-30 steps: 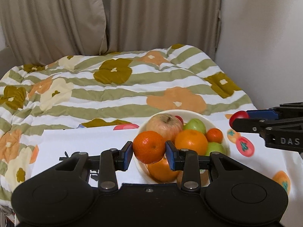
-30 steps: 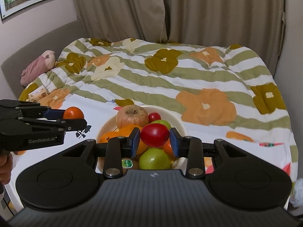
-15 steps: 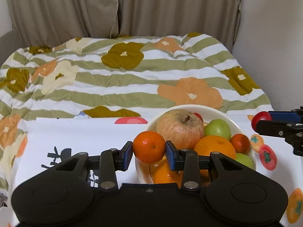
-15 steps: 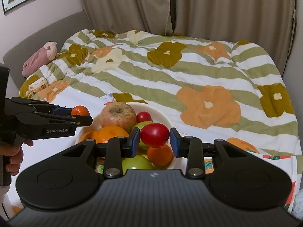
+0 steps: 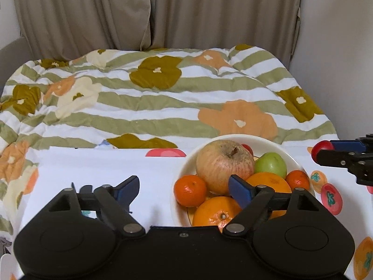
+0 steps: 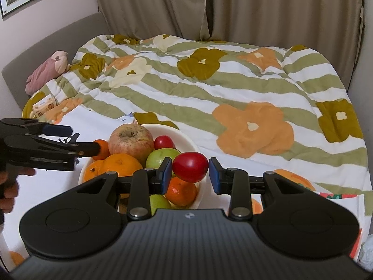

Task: Organize fruits
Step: 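Lower the tangerine into the bowl and open the left gripper while the right gripper holds the tomato above, then lower the cherry tomato into the bowl and open the right gripper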

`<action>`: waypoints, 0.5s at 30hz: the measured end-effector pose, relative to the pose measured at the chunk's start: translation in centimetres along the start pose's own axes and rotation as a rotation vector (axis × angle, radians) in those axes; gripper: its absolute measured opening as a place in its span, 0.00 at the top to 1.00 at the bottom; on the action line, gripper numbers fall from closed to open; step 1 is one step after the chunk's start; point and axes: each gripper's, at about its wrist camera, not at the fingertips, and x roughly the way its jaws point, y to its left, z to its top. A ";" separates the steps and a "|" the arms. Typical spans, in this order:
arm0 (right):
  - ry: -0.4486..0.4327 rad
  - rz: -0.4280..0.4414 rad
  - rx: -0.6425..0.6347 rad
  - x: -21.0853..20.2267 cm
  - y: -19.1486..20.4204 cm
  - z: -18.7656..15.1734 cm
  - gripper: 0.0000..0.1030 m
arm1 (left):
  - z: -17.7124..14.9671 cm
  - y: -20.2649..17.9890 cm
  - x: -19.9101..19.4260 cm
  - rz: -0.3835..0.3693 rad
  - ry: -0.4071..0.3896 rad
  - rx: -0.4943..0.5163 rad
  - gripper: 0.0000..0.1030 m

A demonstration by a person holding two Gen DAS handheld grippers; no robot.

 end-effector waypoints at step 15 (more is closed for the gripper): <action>0.017 0.009 -0.042 2.9 -0.1 0.6 0.52 | -1.2 0.0 -4.2 0.023 -0.050 -0.037 0.08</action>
